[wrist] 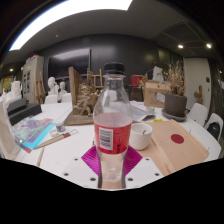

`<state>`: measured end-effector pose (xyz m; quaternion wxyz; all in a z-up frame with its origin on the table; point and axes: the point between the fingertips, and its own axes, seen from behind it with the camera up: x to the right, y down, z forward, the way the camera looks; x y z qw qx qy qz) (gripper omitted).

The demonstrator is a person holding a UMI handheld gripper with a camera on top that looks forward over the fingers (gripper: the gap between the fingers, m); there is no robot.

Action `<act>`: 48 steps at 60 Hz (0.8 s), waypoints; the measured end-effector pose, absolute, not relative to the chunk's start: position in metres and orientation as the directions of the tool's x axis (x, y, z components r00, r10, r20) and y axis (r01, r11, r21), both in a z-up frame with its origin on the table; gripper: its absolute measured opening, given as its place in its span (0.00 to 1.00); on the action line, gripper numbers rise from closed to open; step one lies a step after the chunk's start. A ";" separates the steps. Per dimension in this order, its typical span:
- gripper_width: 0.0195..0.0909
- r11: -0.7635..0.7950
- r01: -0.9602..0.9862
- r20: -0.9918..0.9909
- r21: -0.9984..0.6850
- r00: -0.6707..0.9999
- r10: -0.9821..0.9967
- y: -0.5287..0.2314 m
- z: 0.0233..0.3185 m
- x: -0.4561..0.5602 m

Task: Pour water

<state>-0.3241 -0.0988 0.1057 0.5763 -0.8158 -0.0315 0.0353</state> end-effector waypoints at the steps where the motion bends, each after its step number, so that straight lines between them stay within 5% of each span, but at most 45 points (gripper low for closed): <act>1: 0.08 -0.328 -0.005 -0.038 -0.945 0.995 0.095 -0.096 0.112 -0.328; 13: 0.08 -0.323 -0.399 -0.456 -0.858 0.882 0.123 -0.054 0.187 -0.381; 26: 0.07 -0.421 -0.846 -0.931 -0.327 0.364 -0.009 -0.001 0.220 -0.406; 38: 0.08 -0.420 -0.886 -0.978 0.195 -0.146 -0.146 0.035 0.216 -0.401; 48: 0.08 -0.394 -0.802 -0.893 0.449 -0.398 -0.208 0.048 0.218 -0.395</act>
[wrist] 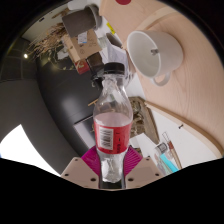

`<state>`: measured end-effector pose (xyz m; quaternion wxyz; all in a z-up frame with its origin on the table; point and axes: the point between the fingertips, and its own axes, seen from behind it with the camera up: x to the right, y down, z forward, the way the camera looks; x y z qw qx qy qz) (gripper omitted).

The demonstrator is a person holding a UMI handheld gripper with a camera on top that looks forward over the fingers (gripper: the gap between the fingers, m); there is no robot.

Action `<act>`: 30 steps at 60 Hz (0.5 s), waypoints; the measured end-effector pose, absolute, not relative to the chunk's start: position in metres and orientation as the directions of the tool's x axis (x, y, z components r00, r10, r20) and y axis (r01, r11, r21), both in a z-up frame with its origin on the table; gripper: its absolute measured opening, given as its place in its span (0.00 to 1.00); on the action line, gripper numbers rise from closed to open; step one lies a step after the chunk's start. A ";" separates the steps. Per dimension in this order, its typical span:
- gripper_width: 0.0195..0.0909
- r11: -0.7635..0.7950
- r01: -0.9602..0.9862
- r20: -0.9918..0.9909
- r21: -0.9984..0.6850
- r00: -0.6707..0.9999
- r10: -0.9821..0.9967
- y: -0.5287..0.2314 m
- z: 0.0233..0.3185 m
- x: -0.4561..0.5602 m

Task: Pour water

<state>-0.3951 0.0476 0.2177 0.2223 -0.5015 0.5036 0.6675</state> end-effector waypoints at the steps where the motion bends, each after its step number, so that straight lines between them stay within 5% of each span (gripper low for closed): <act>1: 0.08 -0.391 -0.795 -0.885 0.465 -0.412 -0.216 0.046 0.220 -0.391; 19: 0.08 -0.405 -0.800 -0.895 0.442 -0.360 -0.265 0.045 0.203 -0.390; 30: 0.08 -0.492 -0.857 -0.988 0.151 -0.115 -0.102 0.040 0.253 -0.369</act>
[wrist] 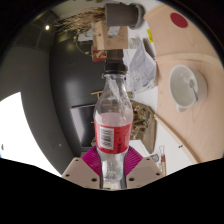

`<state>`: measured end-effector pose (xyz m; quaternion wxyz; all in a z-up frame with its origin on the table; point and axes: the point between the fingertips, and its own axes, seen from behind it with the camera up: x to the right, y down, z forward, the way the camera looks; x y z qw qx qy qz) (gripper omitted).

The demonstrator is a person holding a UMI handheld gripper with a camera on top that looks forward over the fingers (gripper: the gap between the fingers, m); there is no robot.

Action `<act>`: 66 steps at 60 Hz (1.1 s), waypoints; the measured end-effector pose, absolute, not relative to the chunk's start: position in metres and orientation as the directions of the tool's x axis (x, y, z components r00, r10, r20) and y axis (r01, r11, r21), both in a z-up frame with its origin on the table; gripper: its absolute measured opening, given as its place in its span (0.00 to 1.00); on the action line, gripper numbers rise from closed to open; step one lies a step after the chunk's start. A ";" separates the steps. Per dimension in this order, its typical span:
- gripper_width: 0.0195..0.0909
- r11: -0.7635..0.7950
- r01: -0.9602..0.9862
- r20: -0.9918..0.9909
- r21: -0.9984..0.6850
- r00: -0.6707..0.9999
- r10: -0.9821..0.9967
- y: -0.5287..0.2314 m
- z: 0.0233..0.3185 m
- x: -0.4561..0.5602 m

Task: Pour water

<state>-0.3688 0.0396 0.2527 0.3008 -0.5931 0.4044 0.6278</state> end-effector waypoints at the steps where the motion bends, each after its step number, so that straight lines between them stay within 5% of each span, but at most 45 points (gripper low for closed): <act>1: 0.08 -0.495 -0.863 -0.994 0.098 -0.063 -0.087 0.044 0.256 -0.369; 14: 0.08 -0.347 -0.755 -0.830 -0.556 0.529 0.179 0.058 0.324 -0.287; 23: 0.08 -0.199 -0.531 -0.563 -0.824 0.809 0.172 0.071 0.331 -0.196; 41: 0.08 -0.218 -0.037 -0.025 -0.975 0.998 -0.059 0.094 0.205 -0.028; 51: 0.08 -0.306 -0.018 0.011 -0.952 0.996 -0.093 0.095 0.130 0.006; 66: 0.08 -0.360 -0.046 -0.005 -0.932 0.994 -0.112 0.092 0.070 0.015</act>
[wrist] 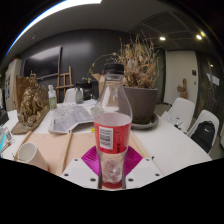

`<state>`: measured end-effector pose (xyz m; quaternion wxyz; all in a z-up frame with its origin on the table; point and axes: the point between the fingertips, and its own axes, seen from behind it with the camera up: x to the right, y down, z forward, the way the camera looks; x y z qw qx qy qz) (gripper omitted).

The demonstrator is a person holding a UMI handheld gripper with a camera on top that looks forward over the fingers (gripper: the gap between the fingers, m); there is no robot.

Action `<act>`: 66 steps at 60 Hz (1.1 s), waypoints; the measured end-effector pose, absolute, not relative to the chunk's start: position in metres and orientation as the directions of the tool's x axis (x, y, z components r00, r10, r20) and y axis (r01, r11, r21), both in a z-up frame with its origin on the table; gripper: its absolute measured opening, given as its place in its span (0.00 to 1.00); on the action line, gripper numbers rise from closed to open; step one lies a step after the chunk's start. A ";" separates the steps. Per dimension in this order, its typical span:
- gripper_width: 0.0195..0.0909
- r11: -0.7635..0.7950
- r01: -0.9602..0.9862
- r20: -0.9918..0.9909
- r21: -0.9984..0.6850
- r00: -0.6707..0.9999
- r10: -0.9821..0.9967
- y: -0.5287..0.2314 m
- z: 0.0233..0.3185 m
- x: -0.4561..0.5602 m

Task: Pour water

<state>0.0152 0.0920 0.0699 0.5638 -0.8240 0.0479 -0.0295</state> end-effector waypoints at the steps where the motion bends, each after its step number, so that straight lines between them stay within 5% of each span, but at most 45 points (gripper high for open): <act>1: 0.08 -0.367 -0.049 -0.008 -0.929 0.994 -0.111 0.091 0.066 0.015; 6: 0.13 -0.341 -0.039 -0.003 -0.939 0.994 -0.107 0.089 0.065 0.015; 16: 0.41 -0.356 -0.045 -0.005 -0.933 0.994 -0.113 0.078 0.062 0.013; 18: 0.56 -0.386 -0.057 -0.011 -0.921 0.993 -0.119 0.073 0.058 0.012; 21: 0.94 -0.425 -0.075 -0.024 -0.902 0.992 -0.122 0.065 0.056 0.010; 24: 0.88 -0.461 -0.092 -0.033 -0.883 0.990 -0.135 0.053 0.057 0.008; 47: 0.92 -0.516 -0.024 0.042 -0.856 0.992 -0.116 -0.111 0.165 -0.111; 66: 0.92 -0.521 0.025 0.079 -0.853 0.994 -0.082 -0.228 0.219 -0.197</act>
